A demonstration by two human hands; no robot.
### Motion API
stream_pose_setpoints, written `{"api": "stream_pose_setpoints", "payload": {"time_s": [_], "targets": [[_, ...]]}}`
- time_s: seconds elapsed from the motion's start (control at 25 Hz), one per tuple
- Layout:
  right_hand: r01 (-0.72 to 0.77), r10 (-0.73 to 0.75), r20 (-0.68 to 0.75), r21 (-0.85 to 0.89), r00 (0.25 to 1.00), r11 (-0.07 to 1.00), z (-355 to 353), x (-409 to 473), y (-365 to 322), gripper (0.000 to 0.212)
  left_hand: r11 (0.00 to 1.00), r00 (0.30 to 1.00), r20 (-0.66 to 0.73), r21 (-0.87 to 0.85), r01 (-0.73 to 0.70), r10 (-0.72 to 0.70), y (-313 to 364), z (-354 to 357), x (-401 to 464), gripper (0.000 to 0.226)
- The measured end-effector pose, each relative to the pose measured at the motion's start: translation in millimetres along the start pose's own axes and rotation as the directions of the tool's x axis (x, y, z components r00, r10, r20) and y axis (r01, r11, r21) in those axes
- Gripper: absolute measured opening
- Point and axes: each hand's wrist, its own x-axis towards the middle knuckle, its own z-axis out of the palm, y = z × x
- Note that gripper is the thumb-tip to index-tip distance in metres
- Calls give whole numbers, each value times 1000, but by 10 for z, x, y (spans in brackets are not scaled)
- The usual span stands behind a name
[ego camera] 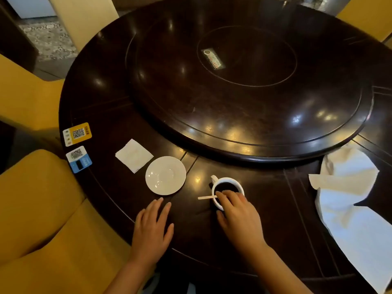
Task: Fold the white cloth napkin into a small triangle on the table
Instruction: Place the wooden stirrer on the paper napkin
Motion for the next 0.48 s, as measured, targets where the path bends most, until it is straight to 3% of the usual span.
{"api": "stream_pose_setpoints", "payload": {"time_s": [0.28,0.48], "targets": [[131,-132,-6,-37,991,991,372,262,7,35,985,995,52,145,-96,89,-200,510,107,59],[152,-152,23,1,988,988,399,334,53,29,988,995,42,119,-99,95,-218,537,102,56]]}}
